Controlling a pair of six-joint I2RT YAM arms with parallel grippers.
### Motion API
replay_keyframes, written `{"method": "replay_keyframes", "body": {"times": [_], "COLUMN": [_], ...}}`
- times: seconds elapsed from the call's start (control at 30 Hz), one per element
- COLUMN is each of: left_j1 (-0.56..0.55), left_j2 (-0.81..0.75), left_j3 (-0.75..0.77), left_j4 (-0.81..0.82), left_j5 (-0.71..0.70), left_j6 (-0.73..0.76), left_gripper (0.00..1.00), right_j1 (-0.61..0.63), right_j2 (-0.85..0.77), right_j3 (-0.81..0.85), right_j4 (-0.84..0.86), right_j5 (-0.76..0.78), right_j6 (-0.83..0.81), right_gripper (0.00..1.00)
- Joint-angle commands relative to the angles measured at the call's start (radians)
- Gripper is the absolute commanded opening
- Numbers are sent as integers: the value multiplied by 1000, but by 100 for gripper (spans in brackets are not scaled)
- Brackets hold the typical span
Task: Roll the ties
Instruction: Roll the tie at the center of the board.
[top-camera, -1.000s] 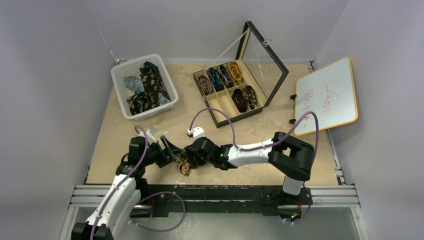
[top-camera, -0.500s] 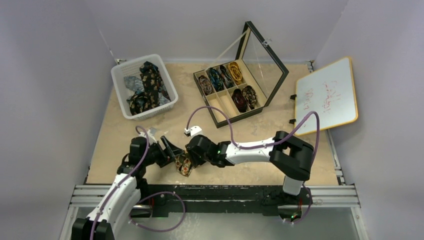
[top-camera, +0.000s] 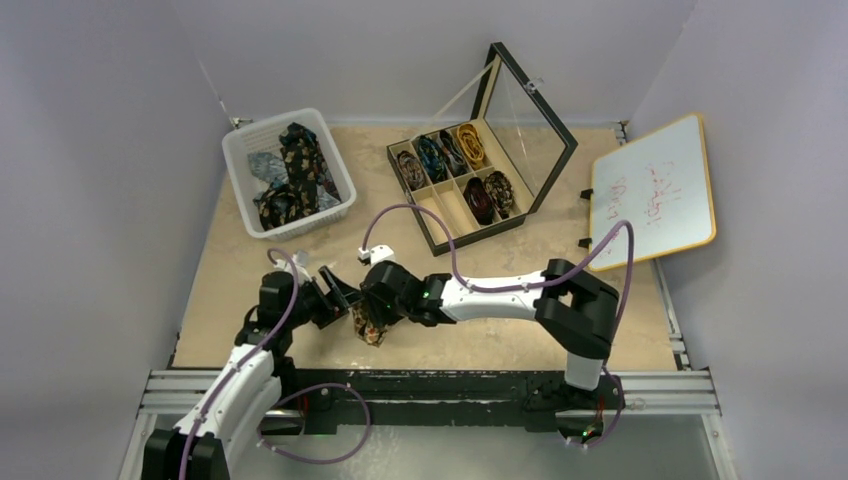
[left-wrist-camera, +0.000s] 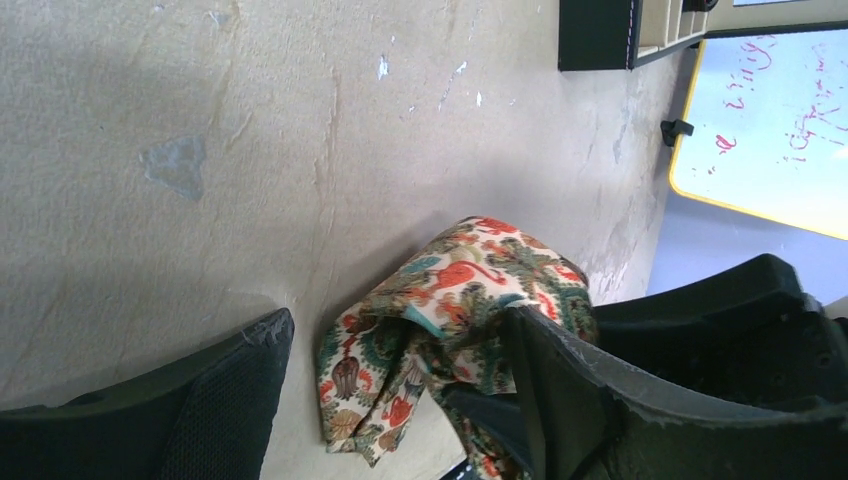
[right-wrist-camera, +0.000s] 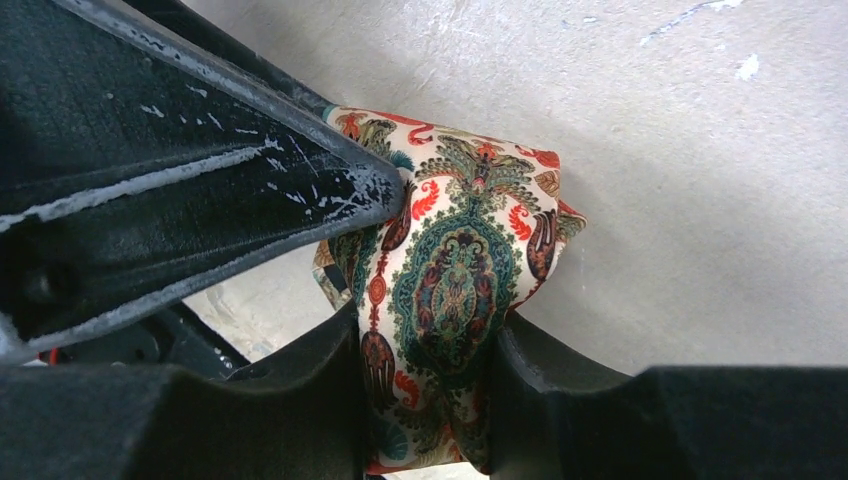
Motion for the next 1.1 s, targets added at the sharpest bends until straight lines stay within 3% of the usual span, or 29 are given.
{"method": "replay_keyframes", "body": {"times": [0.0, 0.6, 0.8, 1.07], "left_j1": [4, 4, 4, 4], "left_j2": [44, 69, 93, 75], "left_j3": [-10, -30, -75, -49], "left_j4": [124, 154, 230, 175], "left_j5": [-18, -24, 38, 20], "left_j6": [-6, -68, -116, -121], "left_gripper": [76, 77, 77, 77], "right_j1": [6, 7, 9, 14], "right_j2": [53, 83, 124, 166], "right_j3": [59, 122, 152, 130], "right_j4": [-4, 3, 4, 46], "right_j5": [-14, 98, 141, 143], "right_j6": [34, 204, 227, 199], "right_gripper": [41, 44, 46, 53]}}
